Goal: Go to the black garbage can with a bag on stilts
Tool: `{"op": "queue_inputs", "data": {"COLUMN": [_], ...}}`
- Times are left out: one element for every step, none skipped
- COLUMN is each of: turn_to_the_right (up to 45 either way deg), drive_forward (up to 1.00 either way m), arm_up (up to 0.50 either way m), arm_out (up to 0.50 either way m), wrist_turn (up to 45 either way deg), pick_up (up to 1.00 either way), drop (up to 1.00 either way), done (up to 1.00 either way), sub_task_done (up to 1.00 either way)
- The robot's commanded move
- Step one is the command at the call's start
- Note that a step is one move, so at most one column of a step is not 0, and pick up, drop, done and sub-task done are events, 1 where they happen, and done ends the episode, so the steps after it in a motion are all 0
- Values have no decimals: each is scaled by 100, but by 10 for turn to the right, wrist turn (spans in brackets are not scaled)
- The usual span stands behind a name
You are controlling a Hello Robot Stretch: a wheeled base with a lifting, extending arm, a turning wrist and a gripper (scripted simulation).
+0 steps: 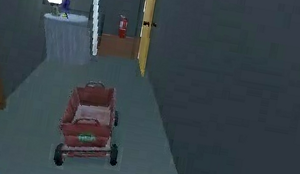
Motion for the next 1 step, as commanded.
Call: {"op": "queue_inputs", "data": {"turn_to_the_right": [0], "drive_forward": [100], "arm_up": [0], "arm_out": [0], "wrist_turn": [0], "pick_up": [0], "drop": [0], "done": [0], "sub_task_done": [0]}}
